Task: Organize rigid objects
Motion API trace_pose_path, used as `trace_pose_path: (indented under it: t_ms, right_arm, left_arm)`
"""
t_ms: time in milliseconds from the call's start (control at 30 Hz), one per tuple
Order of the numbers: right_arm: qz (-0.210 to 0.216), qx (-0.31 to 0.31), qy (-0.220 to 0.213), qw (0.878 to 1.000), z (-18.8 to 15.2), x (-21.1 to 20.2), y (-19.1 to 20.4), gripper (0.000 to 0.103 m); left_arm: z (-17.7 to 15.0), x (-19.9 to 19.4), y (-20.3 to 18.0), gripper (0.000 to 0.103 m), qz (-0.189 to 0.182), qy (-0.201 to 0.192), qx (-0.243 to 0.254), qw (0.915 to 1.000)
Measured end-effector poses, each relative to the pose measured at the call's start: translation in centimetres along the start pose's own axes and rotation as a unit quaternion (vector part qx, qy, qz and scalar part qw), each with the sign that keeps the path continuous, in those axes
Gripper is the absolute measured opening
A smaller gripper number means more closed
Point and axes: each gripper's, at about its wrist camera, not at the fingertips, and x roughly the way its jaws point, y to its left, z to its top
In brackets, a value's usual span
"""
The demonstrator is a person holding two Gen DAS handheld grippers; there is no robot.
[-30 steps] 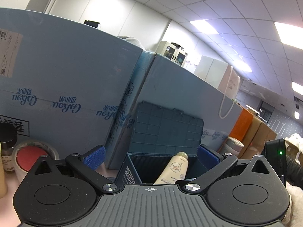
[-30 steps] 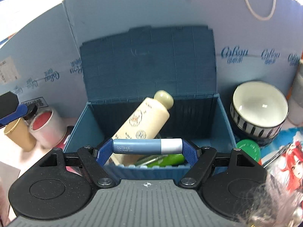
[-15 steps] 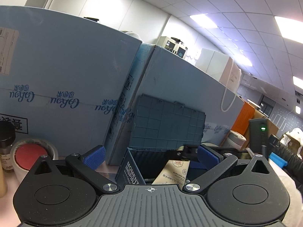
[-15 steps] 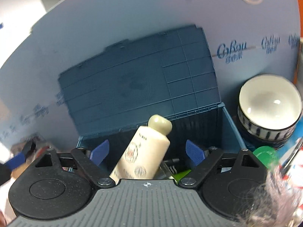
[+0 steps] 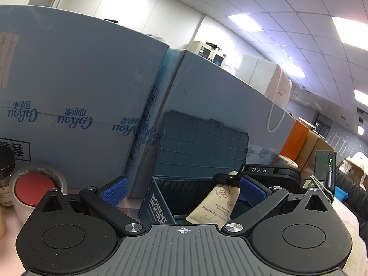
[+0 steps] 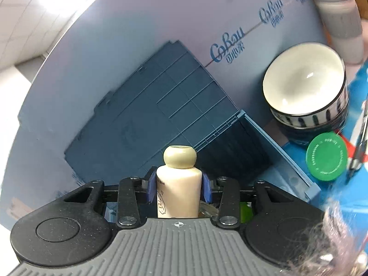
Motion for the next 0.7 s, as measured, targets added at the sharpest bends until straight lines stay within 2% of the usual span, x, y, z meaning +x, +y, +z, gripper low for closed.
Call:
trace_pose_path:
  t_ms: [100,233,300,500,600,700]
  right_arm:
    - [-0.014,-0.023,0.002,1.0,-0.3,-0.8,0.6,0.038]
    - [-0.056,-0.067,-0.013,0.996,-0.9,-1.7,1.9,0.044]
    - [-0.07,-0.071,-0.027,0.995,-1.4,-2.5,2.2,0.068]
    - [-0.05,-0.085,-0.065,0.993,-0.8,-5.8,1.3,0.077]
    - [-0.02,-0.086,-0.082,0.993,-0.4,-7.9,0.4,0.079]
    - [0.003,-0.109,-0.119,0.987,-0.7,-11.4,-0.4,0.086]
  left_arm:
    - [0.0,0.2,0.0,0.103,-0.001,0.003,0.0,1.0]
    - [0.1,0.2,0.0,0.103,-0.001,0.002,0.001,1.0]
    - [0.1,0.1,0.0,0.103,0.0,0.001,0.001,1.0]
    - [0.1,0.0,-0.3,0.103,-0.003,-0.001,0.004,1.0]
    - [0.1,-0.2,-0.5,0.103,-0.008,-0.004,0.007,0.9999]
    - [0.1,-0.3,-1.0,0.103,-0.016,-0.007,0.011,0.9998]
